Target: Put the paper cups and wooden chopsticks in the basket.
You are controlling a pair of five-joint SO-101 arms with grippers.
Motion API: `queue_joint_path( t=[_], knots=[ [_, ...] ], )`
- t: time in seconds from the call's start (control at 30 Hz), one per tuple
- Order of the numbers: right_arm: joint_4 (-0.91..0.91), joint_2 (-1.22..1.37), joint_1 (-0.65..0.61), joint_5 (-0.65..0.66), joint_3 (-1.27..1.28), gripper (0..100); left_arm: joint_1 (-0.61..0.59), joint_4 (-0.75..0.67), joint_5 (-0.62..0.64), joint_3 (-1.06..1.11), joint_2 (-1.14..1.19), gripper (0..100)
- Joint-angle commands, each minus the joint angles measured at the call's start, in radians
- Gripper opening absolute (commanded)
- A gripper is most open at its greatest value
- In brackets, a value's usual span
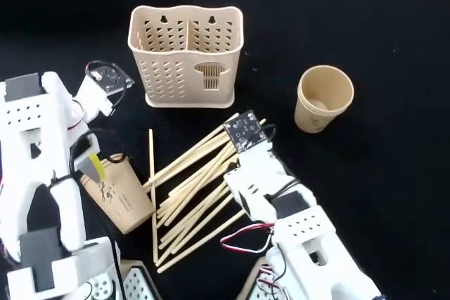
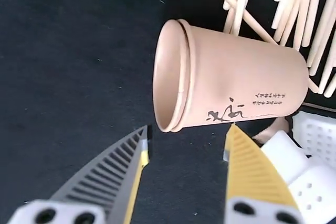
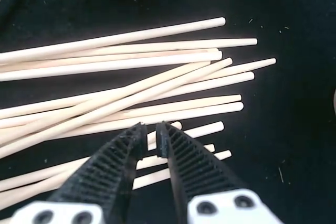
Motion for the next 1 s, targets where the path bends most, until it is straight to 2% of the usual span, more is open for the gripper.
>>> queue_joint_path(
  t=[0.0,0.33,0.5,0.57,0.67,0.97],
  knots=[
    [-0.021,-0.012,-0.009,0.002,-0.001,5.6,0.007,0.008,-0.057,0.004,0.046,24],
    [-0.021,-0.012,-0.009,0.002,-0.001,5.6,0.015,-0.081,-0.072,-0.021,0.196,24],
    [-0.021,-0.012,-0.009,0.002,-0.001,5.6,0.018,-0.083,-0.077,-0.019,0.226,23],
    [-0.021,-0.012,-0.009,0.002,-0.001,5.6,0.018,-0.075,-0.104,-0.019,0.224,18],
    [-0.021,-0.012,-0.009,0.002,-0.001,5.6,0.018,-0.034,-0.11,-0.031,0.224,4],
    [-0.021,-0.012,-0.009,0.002,-0.001,5.6,0.007,0.011,-0.081,-0.038,0.203,4]
  ],
)
